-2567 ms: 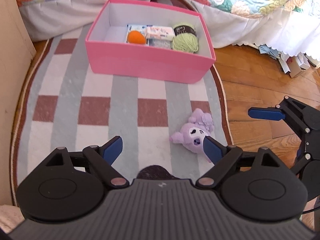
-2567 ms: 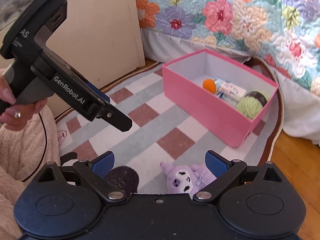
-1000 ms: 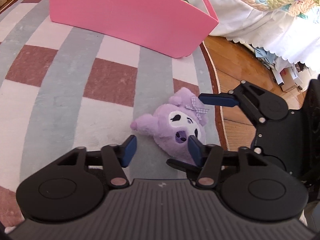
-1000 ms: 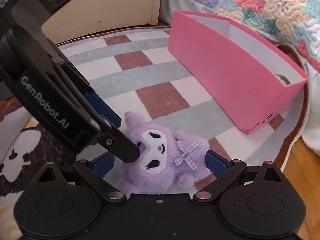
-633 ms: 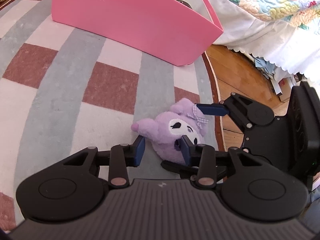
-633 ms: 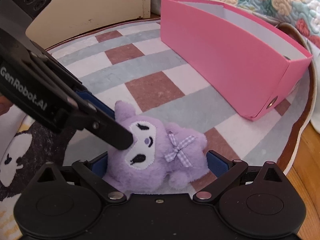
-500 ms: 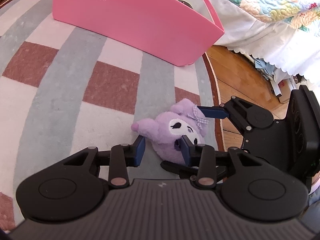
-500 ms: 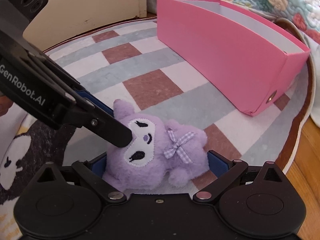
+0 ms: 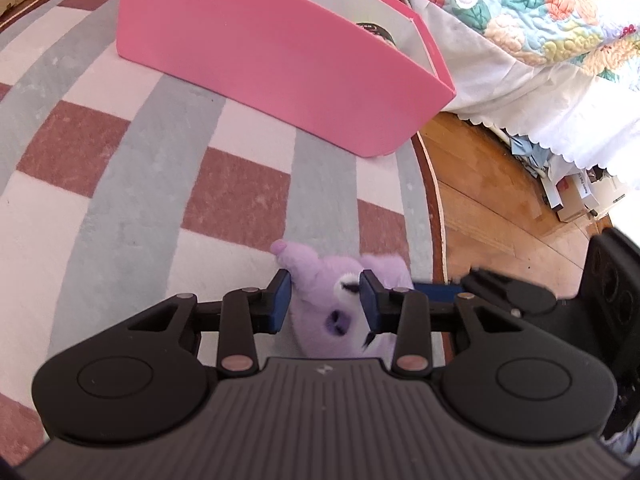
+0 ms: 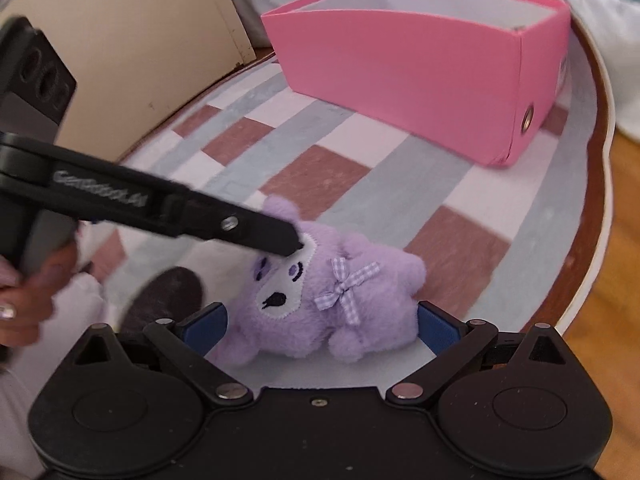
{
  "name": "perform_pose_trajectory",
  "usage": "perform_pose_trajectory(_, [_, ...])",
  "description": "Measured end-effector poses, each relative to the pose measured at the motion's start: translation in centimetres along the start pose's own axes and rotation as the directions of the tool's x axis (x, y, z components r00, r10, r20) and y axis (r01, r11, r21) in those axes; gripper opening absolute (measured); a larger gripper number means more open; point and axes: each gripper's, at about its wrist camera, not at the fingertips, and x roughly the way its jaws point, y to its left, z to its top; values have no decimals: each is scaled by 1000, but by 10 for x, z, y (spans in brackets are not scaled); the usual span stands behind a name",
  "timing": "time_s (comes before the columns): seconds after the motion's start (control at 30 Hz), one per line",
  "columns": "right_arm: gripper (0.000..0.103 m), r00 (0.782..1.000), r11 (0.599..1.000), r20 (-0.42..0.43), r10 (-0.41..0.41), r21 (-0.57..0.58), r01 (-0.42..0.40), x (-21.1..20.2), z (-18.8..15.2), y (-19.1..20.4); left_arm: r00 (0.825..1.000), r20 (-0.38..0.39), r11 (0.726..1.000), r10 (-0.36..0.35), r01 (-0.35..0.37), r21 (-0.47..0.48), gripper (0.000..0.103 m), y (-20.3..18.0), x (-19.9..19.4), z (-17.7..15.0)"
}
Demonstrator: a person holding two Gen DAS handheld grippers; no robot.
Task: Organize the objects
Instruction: 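Lower the left gripper onto the purple plush toy's head and close it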
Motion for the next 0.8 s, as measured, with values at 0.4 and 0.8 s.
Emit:
perform_pose_trajectory(0.4, [100,995,996,52,-85,37,83,-9,-15,31,997,-61,998,54,-51,49,40,1,-7,-5])
perform_pose_trajectory(0.8, [79,979,964,107,-176,220,149,-9,-26,27,997,-62,997,40,-36,73,25,-4,-6,-11])
